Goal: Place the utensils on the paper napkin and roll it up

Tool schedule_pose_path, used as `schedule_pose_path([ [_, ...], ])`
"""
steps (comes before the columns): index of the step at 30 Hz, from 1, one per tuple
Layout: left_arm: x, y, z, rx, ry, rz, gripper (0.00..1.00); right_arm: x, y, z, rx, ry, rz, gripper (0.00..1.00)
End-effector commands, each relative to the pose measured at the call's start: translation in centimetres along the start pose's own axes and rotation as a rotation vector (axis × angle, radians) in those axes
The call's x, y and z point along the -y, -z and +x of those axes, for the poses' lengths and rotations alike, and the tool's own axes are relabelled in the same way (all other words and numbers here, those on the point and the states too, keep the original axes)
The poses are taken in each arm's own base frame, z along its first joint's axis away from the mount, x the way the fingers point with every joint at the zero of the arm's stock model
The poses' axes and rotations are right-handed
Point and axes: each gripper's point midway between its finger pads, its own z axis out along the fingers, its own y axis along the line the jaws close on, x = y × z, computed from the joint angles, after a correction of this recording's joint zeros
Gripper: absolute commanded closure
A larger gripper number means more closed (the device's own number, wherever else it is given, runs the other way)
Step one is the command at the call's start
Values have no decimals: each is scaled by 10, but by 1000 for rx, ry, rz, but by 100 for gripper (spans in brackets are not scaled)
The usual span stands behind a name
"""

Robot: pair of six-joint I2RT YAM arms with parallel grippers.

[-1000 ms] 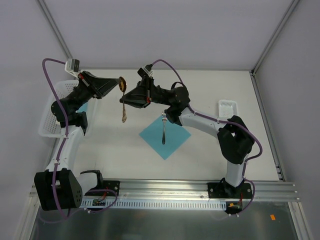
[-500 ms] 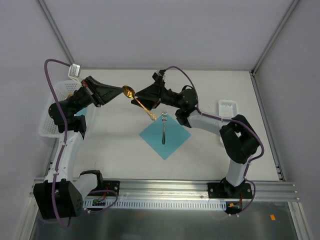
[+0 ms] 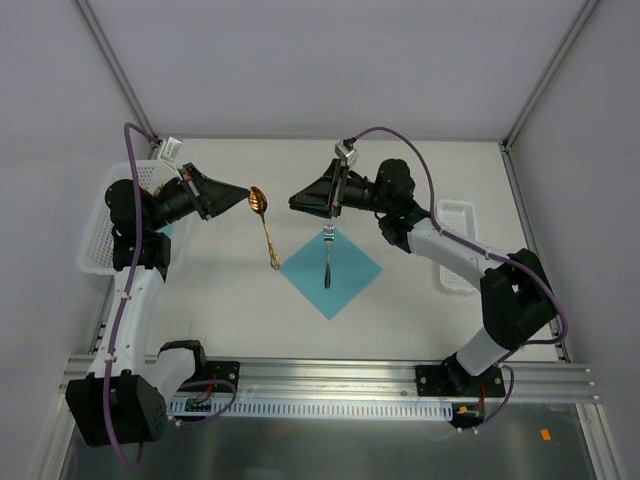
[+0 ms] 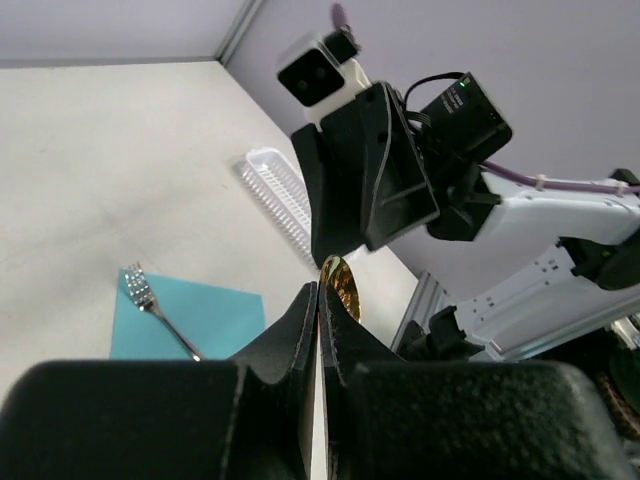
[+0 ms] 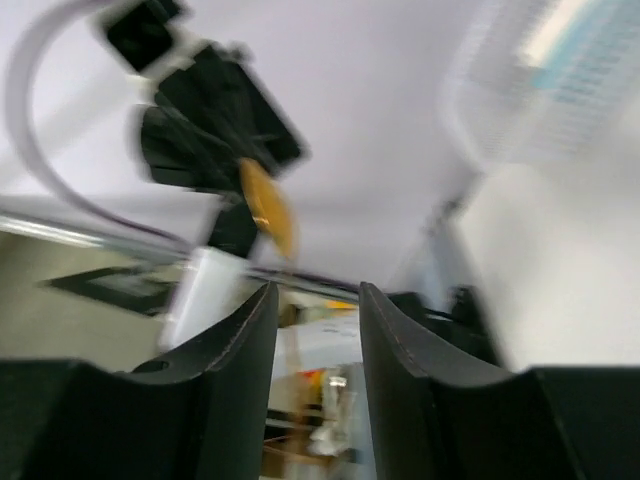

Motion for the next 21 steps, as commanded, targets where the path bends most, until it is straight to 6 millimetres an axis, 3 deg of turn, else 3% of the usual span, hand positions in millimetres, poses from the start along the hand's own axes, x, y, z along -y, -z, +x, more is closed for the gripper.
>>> schedule_pose_path([
  [1, -4, -3, -10, 12, -62, -54, 100, 33, 22, 10, -34, 203, 299, 58],
  [2, -8, -3, -10, 10, -78, -68, 100, 38, 29, 11, -38, 255, 384, 57],
  [3, -9, -3, -11, 8, -85, -75, 100, 51, 47, 24, -81, 238, 528, 54],
  [4, -14, -3, -8, 0, -63, -103, 100, 38, 46, 10, -36, 331, 583, 54],
  [6, -19, -3, -8, -7, -88, -121, 100, 37, 58, 14, -63, 398, 663, 54],
  [8, -28, -2, -3, -20, -91, -164, 100, 24, 58, 9, -62, 469, 700, 54],
  [9, -29, -2, -3, -25, -95, -175, 100, 29, 65, 17, -102, 461, 761, 54],
  [10, -31, -2, -1, -32, -100, -185, 100, 30, 60, 24, -139, 480, 781, 54],
  [11, -36, -1, 3, -42, -101, -214, 100, 19, 56, 15, -117, 519, 804, 55],
  [13, -40, 0, 6, -54, -101, -233, 100, 28, 52, 26, -170, 532, 861, 55],
  [15, -46, 2, 15, -80, -86, -265, 100, 20, 43, 27, -180, 546, 855, 54],
  [17, -47, 3, 17, -89, -95, -276, 100, 32, 35, 38, -231, 542, 894, 54],
  [18, -48, 4, 21, -101, -81, -281, 100, 25, 29, 37, -230, 558, 887, 54],
  [21, -48, 3, 22, -110, -78, -286, 100, 37, 19, 54, -292, 567, 922, 53],
])
